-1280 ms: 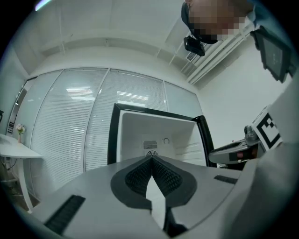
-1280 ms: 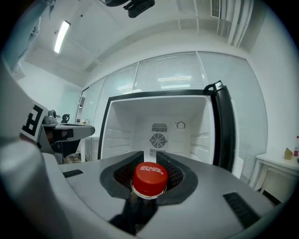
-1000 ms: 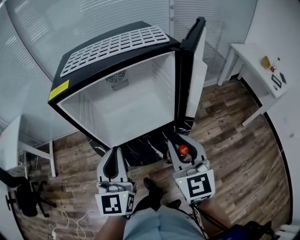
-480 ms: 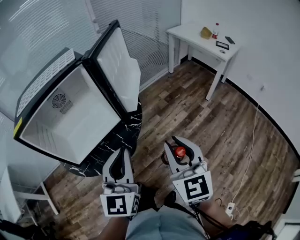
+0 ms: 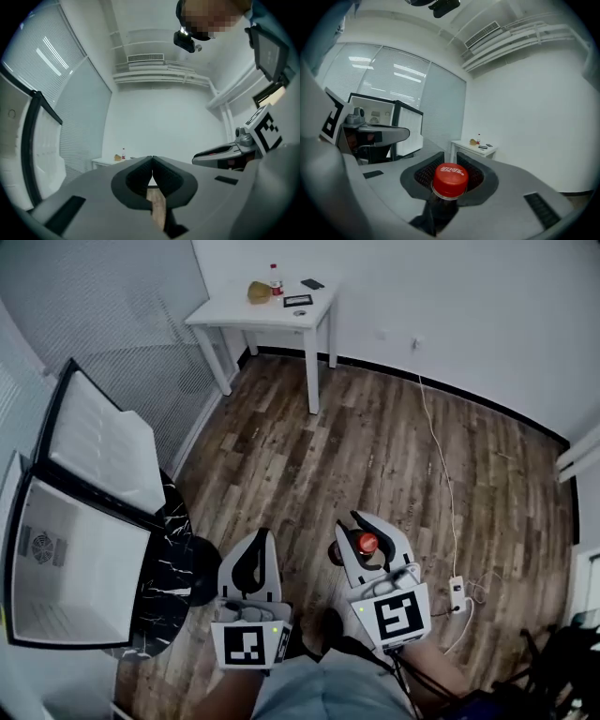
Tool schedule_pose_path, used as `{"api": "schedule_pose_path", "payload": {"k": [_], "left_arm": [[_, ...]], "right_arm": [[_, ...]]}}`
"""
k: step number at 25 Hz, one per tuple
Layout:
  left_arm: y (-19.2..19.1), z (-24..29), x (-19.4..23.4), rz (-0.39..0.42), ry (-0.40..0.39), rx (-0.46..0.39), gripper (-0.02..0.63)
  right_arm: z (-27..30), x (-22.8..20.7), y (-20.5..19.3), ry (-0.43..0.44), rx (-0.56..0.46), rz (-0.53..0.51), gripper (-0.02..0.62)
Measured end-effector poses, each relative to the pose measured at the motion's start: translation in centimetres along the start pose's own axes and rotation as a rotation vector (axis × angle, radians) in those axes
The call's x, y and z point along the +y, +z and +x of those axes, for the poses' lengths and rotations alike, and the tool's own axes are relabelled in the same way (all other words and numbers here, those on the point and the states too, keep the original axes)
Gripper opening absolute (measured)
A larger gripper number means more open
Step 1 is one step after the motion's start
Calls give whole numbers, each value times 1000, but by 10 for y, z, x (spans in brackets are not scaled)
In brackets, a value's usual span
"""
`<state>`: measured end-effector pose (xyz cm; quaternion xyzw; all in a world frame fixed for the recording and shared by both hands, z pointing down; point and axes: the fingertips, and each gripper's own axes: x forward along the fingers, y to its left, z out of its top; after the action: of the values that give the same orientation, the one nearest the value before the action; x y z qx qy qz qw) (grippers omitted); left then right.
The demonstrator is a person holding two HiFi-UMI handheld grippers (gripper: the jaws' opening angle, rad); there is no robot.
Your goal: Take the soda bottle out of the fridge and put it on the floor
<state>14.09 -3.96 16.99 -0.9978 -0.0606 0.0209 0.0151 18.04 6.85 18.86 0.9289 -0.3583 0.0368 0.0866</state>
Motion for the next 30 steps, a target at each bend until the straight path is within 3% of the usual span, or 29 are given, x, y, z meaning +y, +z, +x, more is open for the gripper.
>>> {"api": "schedule_pose_path", "payload": {"k": [6,9,13,18,30], "left_arm": [[-6,56,-97,-6,-259,7,16],[-12,69,-137,-17,-394,8,17],[-23,81,-165,-13,-501,29,17],[-45,95,-179,-18,-564,69,17],[-123,119,-212,-26,-613,174,17]], "right_arm": [[-53,-84,-32,-235,40,51,97],[-78,-106,-48,-358,59,87,97],[-94,-126,-65,-463,81,105,97],[-104,-138,-89,-543,108,130,97],[-98,-153,-168,-581,155,193,97]]}}
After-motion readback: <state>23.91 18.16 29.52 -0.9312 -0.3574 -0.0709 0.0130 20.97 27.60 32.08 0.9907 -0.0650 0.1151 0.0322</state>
